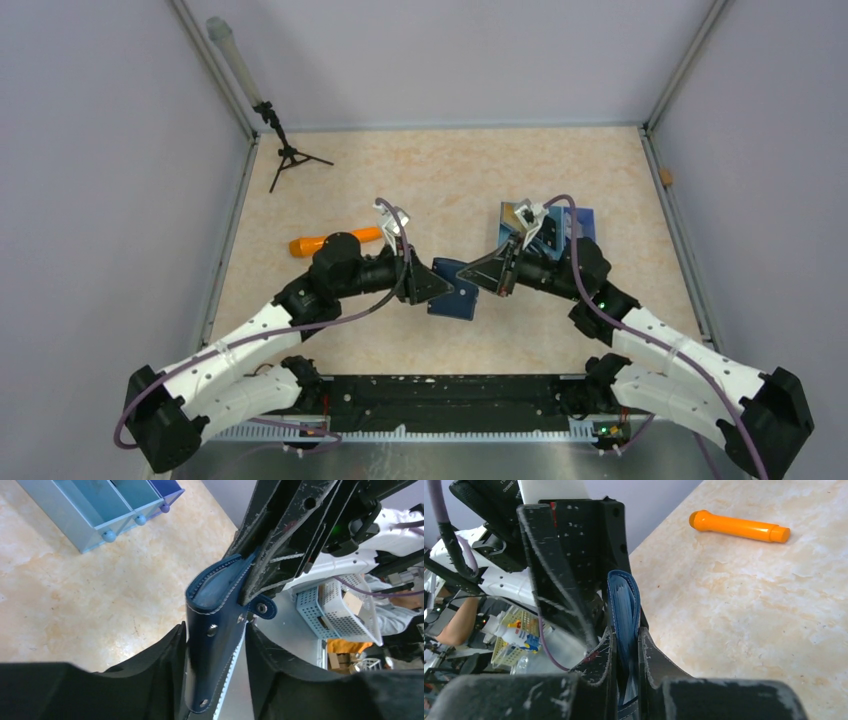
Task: Put the credit cards into the card holder
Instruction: Close the card holder at the corner of the board.
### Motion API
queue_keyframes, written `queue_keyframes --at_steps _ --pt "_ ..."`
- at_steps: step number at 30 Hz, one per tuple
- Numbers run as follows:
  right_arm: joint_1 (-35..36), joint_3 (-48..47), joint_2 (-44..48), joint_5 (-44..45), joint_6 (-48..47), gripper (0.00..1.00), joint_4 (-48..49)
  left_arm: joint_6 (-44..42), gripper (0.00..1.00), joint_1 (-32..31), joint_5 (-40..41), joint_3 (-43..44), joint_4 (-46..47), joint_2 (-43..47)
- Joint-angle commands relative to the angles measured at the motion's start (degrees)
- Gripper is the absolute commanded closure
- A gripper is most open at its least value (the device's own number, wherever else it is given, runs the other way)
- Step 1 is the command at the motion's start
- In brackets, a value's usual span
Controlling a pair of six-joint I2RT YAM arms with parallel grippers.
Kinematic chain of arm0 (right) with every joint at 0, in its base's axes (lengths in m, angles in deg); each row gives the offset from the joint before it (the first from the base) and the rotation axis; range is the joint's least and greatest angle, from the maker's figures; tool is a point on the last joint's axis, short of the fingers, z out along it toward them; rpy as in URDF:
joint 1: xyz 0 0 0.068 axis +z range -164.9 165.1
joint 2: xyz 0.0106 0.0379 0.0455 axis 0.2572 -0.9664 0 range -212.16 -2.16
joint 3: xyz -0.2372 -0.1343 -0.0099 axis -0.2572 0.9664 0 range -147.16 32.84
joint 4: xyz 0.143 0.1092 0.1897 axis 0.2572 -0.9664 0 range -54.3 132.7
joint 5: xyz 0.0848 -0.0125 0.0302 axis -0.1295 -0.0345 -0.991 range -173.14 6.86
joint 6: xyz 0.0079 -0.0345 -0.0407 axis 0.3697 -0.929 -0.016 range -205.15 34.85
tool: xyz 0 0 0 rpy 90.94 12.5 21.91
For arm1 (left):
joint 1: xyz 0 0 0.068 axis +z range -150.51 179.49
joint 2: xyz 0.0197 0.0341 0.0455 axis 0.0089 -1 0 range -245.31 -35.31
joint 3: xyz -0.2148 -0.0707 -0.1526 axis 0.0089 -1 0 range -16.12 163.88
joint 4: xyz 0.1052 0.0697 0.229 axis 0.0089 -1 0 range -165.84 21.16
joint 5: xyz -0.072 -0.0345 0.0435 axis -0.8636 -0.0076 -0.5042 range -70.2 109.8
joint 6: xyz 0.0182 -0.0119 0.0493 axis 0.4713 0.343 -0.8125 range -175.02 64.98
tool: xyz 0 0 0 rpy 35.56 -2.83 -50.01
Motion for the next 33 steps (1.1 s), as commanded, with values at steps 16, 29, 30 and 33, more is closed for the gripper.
queue_keyframes --at_steps 16,29,30,33 --pt "0.3 -4.6 0.0 9.5 -0.1 1.0 -2.6 3.5 0.37 -1.0 -7.4 -2.4 7.3 -4.0" --pt "0.3 -7.5 -0.1 19.1 0.3 0.49 -13.3 7.4 0.99 -2.7 0.1 -4.5 9.2 -5.2" --pt "0.3 -7.4 0.1 20.1 0.2 0.45 -14.4 8.2 1.0 -2.6 1.8 -4.9 8.9 -5.1" --pt "0.4 -7.4 0.1 20.5 0.6 0.4 -15.5 10.5 1.0 -2.6 4.6 -5.8 9.7 -5.7"
